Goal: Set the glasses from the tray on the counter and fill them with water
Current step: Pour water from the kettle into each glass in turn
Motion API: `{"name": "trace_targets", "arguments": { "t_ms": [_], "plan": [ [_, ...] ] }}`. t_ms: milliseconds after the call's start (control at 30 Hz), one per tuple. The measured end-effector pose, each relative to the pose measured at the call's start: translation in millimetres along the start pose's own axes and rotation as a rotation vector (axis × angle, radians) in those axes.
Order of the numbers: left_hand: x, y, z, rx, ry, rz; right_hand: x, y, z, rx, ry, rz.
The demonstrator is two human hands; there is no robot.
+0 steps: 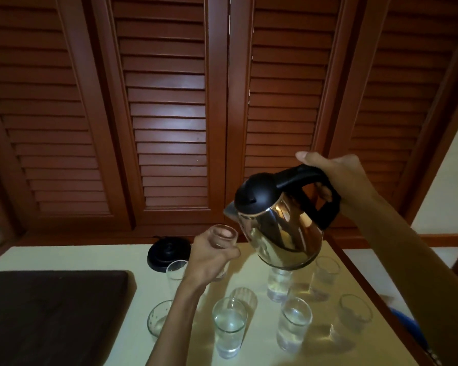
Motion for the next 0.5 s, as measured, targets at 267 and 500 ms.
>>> {"name": "trace_targets", "arguments": {
  "t_ms": [267,500],
  "plan": [
    [14,10,10,0.054,-0.154,0.064,19,-11,18,-0.157,0.354,0.214],
    [23,13,22,-0.02,-0.063,0.098,35,-20,12,-0.15,0.546,0.367]
  ]
}}
Point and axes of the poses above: each hand's wrist, its own y-axis away from the middle knuckle, its own x-axis out of the palm, z = x × y, the point moved 2 cm from there along -y, towards the middle knuckle, and after that the axes turned 4 degrees about z, right-handed, at the moved point
